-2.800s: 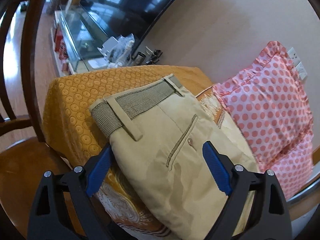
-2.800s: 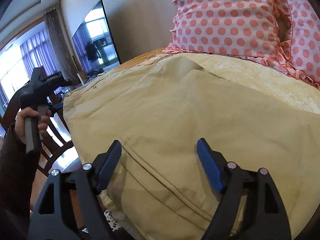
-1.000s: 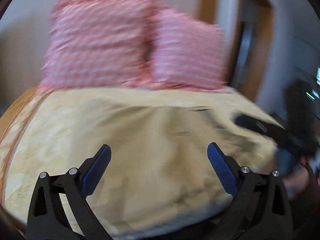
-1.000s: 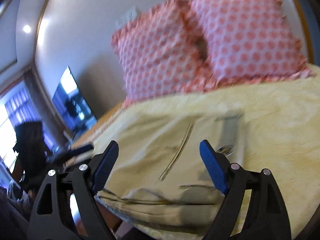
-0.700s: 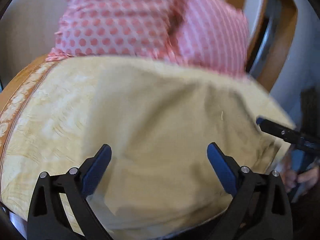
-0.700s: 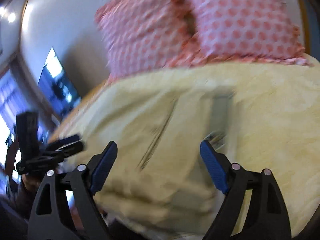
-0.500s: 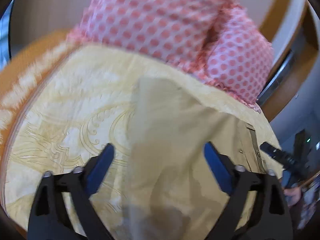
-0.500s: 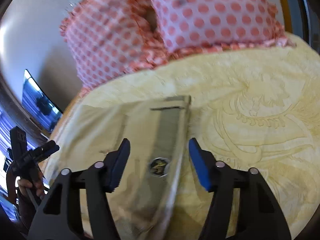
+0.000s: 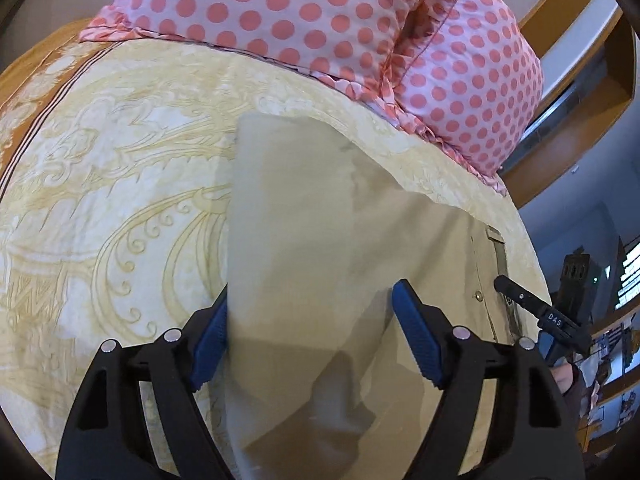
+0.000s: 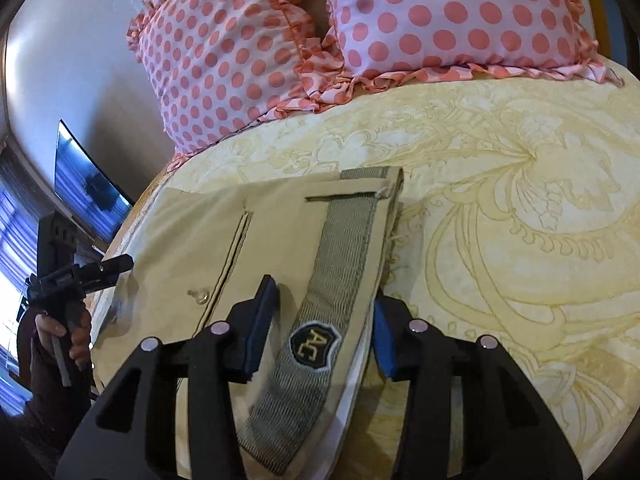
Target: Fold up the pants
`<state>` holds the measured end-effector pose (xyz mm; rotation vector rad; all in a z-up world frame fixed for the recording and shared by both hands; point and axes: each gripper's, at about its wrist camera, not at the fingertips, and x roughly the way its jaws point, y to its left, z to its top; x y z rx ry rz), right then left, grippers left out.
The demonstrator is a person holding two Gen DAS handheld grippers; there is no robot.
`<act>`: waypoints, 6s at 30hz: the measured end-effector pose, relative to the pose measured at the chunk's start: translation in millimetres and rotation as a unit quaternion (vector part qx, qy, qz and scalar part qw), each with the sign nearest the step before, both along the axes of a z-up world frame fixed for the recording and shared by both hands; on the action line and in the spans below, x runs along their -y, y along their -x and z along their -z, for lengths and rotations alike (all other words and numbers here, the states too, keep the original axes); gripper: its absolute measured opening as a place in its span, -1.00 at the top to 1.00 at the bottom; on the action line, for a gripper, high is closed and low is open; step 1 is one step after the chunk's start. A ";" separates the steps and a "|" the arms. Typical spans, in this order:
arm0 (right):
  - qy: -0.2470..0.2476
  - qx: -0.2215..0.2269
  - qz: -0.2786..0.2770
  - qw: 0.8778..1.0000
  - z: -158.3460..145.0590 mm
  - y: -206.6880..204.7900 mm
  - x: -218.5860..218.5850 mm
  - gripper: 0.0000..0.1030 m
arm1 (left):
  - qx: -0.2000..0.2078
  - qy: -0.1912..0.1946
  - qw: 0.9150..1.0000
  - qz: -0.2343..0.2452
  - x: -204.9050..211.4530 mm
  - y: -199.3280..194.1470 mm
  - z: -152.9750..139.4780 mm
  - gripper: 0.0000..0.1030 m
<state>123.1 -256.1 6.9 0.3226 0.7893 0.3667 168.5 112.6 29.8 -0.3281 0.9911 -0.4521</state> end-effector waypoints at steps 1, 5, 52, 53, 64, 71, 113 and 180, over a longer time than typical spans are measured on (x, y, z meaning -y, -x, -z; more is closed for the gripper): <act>0.008 0.001 -0.003 1.000 -1.0 -0.7 -2.9 0.18 | -0.003 0.012 1.000 0.002 -0.5 -1.9 0.5 -0.50; 0.019 0.005 -0.021 1.000 -5.3 2.6 -3.1 0.52 | 0.009 0.005 1.000 0.005 -1.1 3.5 0.3 0.49; -0.100 -0.057 0.026 0.993 -18.2 -77.2 -3.8 -0.61 | 0.002 -0.010 1.000 0.009 44.8 -67.0 -16.2 -0.34; -0.109 -0.050 0.037 0.992 -19.8 -74.4 -1.4 -0.60 | -0.009 0.004 1.000 0.006 43.9 -71.4 -5.8 -0.33; 0.078 0.048 0.097 0.991 -31.1 38.6 -51.1 -0.96 | 0.133 -0.148 0.978 -0.067 41.1 61.3 -38.6 -0.97; 0.197 0.102 0.129 0.966 2.5 79.5 -94.4 -0.96 | 0.150 -0.227 0.957 -0.099 52.6 118.4 -12.1 -0.97; 0.200 0.103 0.163 0.961 23.5 87.1 -104.0 -0.97 | 0.184 -0.225 0.950 -0.115 54.7 128.4 10.2 -0.97; 0.200 0.105 0.165 0.960 24.2 86.9 -103.9 -0.97 | 0.185 -0.224 0.950 -0.115 54.4 127.5 10.4 -0.97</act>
